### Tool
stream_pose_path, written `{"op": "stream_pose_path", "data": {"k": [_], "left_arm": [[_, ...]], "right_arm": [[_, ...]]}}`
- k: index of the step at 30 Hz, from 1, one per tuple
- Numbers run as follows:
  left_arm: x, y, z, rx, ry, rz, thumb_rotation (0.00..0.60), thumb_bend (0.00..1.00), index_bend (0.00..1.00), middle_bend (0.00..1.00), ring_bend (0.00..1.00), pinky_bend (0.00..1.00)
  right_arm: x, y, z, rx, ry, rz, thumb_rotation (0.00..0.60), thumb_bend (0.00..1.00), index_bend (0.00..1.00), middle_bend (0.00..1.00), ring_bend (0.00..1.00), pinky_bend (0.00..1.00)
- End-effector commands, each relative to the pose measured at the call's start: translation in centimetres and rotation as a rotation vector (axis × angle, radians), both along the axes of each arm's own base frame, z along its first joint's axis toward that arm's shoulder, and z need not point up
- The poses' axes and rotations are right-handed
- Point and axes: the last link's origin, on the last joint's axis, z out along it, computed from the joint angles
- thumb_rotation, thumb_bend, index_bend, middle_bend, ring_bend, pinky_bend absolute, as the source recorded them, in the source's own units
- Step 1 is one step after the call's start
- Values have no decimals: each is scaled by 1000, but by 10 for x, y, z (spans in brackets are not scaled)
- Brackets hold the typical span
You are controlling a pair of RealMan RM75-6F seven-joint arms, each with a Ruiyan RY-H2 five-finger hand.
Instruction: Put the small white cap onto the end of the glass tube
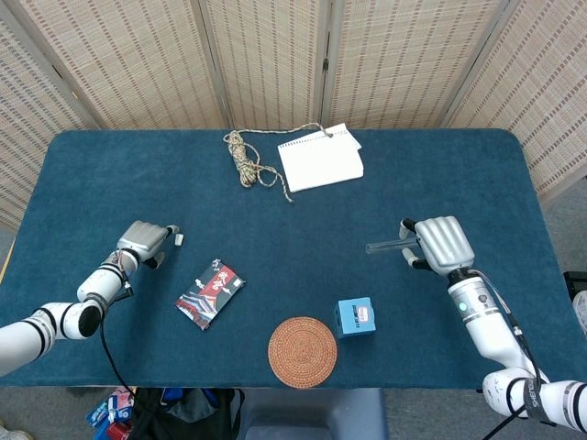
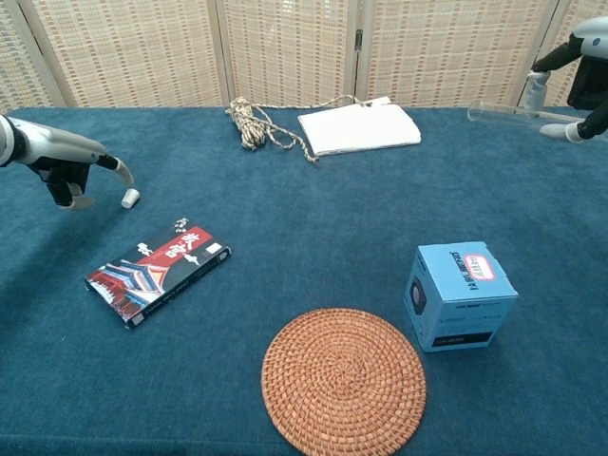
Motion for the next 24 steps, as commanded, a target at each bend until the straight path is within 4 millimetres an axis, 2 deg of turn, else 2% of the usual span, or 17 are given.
{"op": "stream_pose_path", "data": {"k": [1, 12, 24], "left_arm": [[2, 2, -5, 4, 11, -1, 600, 503, 129, 949, 958, 966], [3, 4, -8, -6, 40, 11, 600, 502, 128, 949, 957, 966], [1, -10, -3, -21, 54, 16, 600, 503, 133, 945, 951, 966]], "right_arm": [[-1, 0, 0, 1, -1, -4, 600, 573, 857, 1000, 1000, 1000], [-4, -1, -1, 8, -2, -15, 600, 573, 857, 1000, 1000, 1000], [-9, -2, 0, -2, -16, -30, 600, 573, 858, 1000, 1000, 1000]]}}
